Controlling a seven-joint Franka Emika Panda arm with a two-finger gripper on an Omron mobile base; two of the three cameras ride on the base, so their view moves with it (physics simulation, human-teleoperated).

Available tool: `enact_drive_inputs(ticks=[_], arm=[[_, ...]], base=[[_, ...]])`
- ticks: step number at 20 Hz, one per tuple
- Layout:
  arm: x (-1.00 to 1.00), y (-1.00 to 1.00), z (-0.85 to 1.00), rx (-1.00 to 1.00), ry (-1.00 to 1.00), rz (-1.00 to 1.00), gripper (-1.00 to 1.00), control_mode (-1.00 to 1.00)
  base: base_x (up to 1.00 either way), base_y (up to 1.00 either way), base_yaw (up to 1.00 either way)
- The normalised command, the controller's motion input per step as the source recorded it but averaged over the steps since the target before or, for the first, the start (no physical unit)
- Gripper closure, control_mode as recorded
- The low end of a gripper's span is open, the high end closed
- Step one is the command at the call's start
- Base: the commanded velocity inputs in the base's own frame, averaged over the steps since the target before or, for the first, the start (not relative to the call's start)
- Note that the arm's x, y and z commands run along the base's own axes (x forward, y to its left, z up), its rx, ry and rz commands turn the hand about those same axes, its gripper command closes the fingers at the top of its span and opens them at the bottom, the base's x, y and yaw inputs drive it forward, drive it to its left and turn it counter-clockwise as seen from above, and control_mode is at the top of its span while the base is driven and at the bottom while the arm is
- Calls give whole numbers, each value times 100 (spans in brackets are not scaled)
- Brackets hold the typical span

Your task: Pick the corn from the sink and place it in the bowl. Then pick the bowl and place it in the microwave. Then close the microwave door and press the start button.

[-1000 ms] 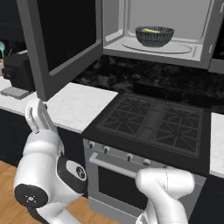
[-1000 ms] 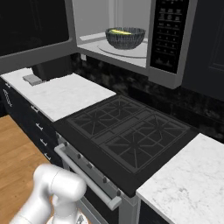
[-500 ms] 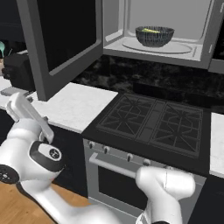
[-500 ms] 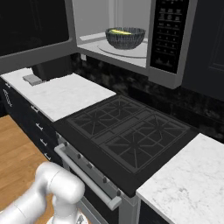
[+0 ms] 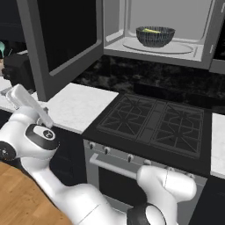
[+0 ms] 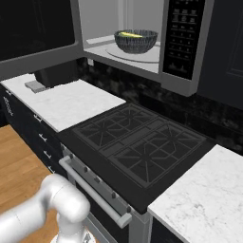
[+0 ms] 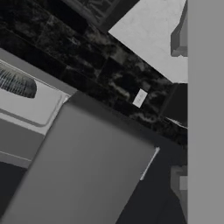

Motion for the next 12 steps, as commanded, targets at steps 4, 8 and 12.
enact_drive_inputs(ticks=[4,8,12], arm=[[50,-23,0,0,-14,0,-100,-100],[51,-28,1,0,-6,0,-100,-100],[0,-44,16,8,-18,0,-100,-100]], base=[[0,0,0],[0,0,0],[0,0,0]])
